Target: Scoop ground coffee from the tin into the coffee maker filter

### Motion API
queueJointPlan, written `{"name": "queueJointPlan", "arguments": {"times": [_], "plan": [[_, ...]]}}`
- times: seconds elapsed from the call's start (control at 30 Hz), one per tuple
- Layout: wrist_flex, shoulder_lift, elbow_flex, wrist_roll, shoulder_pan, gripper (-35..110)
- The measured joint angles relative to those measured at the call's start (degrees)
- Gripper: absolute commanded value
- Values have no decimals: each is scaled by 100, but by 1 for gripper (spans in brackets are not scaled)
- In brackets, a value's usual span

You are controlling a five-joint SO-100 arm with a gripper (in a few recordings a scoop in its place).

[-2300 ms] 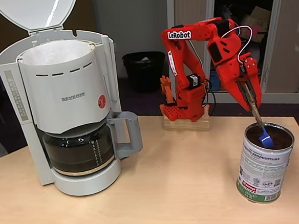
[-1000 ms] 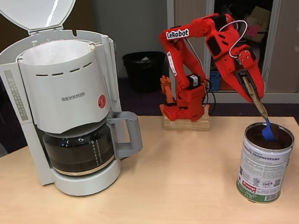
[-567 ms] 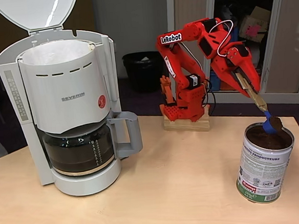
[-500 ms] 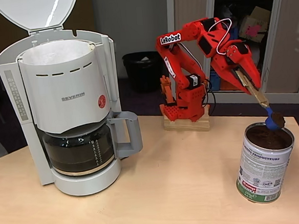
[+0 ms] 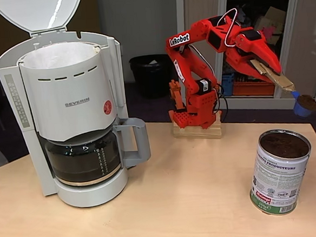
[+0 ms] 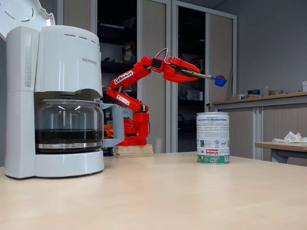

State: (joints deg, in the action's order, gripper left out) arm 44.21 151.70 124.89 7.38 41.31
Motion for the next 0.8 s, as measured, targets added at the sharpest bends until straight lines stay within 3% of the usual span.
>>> {"name": "queueJointPlan", "arguments": {"times": [0.8], "plan": [[255, 1169, -721, -606, -1626, 0]]}}
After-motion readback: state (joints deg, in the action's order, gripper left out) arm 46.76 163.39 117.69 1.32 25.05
